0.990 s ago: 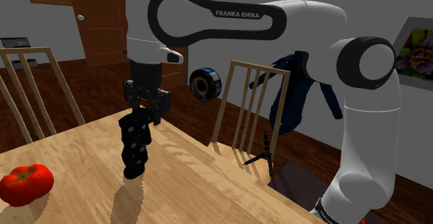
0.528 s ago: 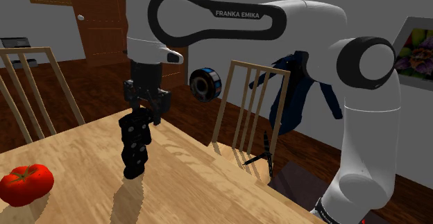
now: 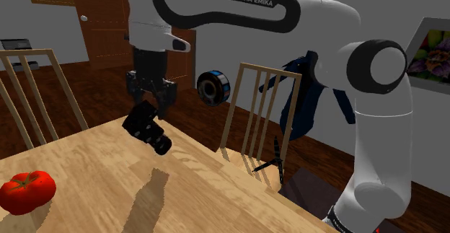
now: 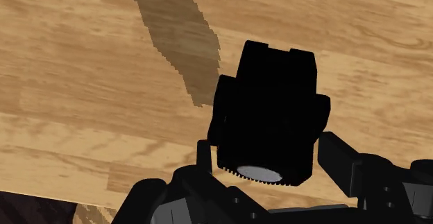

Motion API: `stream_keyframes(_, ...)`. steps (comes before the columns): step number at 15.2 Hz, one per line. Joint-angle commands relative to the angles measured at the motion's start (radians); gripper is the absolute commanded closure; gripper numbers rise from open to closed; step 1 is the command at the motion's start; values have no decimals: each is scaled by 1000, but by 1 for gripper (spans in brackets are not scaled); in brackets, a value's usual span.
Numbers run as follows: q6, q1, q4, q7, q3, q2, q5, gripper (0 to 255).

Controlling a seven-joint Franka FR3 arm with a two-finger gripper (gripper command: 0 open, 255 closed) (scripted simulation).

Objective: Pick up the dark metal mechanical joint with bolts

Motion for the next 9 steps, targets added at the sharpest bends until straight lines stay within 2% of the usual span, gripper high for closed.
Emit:
stream_keyframes(1,-34,13,44,1,-2,10,-7,255)
stream_keyframes(7,-146,76,203,14,-11,59,-44,255)
stream_keyframes(9,-149,78,207,15,-11,60,-45,255)
